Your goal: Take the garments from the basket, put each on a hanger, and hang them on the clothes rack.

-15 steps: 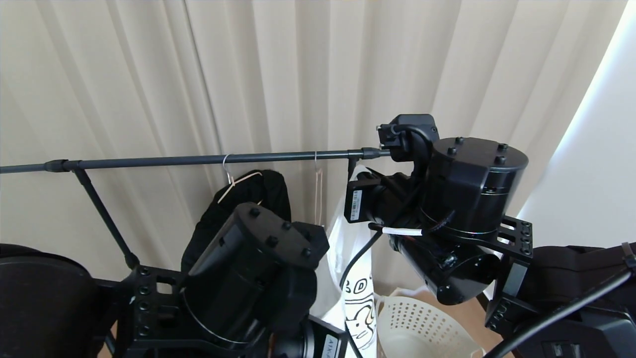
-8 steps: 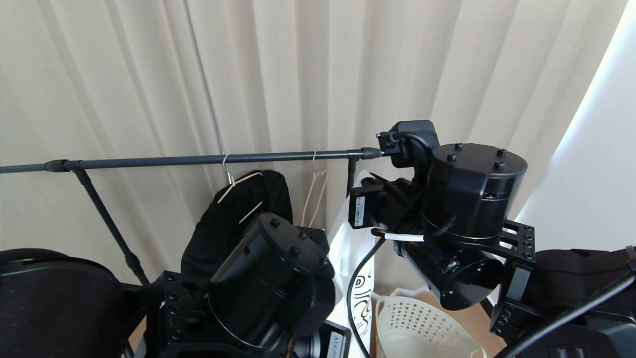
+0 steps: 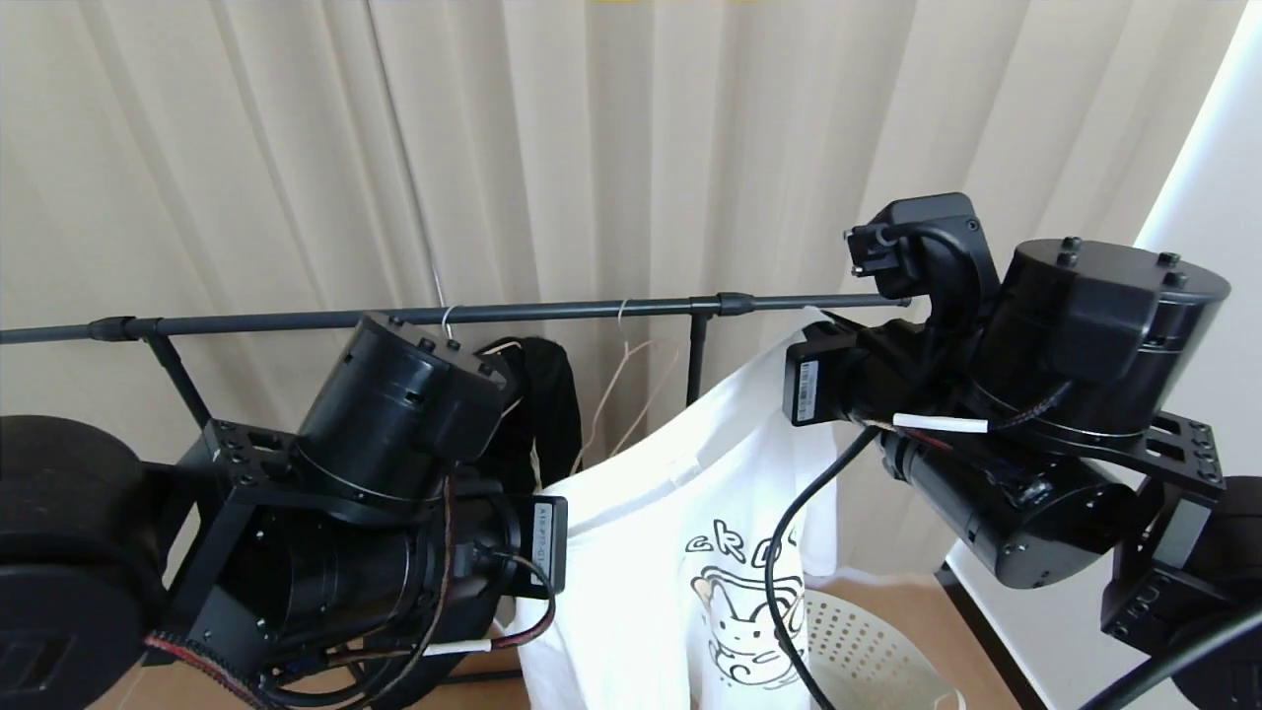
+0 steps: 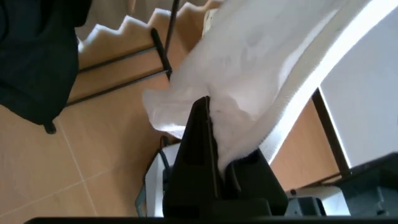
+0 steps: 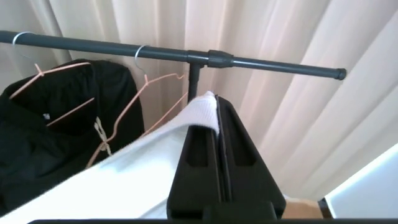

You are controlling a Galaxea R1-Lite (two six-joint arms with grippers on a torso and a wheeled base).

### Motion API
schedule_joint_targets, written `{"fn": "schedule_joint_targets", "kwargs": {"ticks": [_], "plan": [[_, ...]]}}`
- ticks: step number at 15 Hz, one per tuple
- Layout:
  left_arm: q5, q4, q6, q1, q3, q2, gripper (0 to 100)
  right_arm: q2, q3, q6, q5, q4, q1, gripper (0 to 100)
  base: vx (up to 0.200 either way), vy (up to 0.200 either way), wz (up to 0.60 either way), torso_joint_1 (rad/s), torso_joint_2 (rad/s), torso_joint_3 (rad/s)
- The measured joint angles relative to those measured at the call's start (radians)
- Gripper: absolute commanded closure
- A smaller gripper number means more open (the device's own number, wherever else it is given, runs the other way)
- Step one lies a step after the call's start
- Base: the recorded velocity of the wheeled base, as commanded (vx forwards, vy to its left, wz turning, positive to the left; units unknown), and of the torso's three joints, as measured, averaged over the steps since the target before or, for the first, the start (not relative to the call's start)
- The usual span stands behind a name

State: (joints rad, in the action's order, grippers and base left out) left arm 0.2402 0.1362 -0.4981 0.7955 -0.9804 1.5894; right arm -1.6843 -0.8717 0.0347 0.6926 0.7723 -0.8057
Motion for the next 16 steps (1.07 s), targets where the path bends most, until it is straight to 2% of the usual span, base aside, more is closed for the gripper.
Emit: {"fn": "schedule_joint_targets", "kwargs": {"ticks": [1,4,7,10,14,15,16], "plan": [[0.0,0.0,0.009,-0.016,-0.027,0.004,100,0.01,0.018,0.025,0.001,0.001,0.002,100,0.0,0.0,0.0,0.0,0.0,0.0],[0.003,-0.03,0.052,-0.069,-0.108,0.023,100,0.022,0.041,0.033,0.0,0.002,-0.011,100,0.0,0.0,0.0,0.0,0.0,0.0],[0.023,-0.127,0.093,-0.089,-0.105,0.03,100,0.022,0.048,0.033,0.006,0.001,-0.034,100,0.0,0.0,0.0,0.0,0.0,0.0],[0.043,-0.224,0.094,-0.097,-0.087,0.031,100,0.022,0.059,0.034,0.013,0.001,-0.041,100,0.0,0.0,0.0,0.0,0.0,0.0],[0.046,-0.276,0.088,-0.101,-0.079,0.033,100,0.014,0.081,0.047,0.013,-0.001,-0.041,100,0.0,0.0,0.0,0.0,0.0,0.0],[0.05,-0.285,0.087,-0.101,-0.079,0.033,100,0.012,0.09,0.063,0.012,-0.001,-0.04,0,0.0,0.0,0.0,0.0,0.0,0.0],[0.055,-0.286,0.087,-0.101,-0.078,0.033,100,0.011,0.097,0.072,0.011,-0.003,-0.04,0,0.0,0.0,0.0,0.0,0.0,0.0]]}}
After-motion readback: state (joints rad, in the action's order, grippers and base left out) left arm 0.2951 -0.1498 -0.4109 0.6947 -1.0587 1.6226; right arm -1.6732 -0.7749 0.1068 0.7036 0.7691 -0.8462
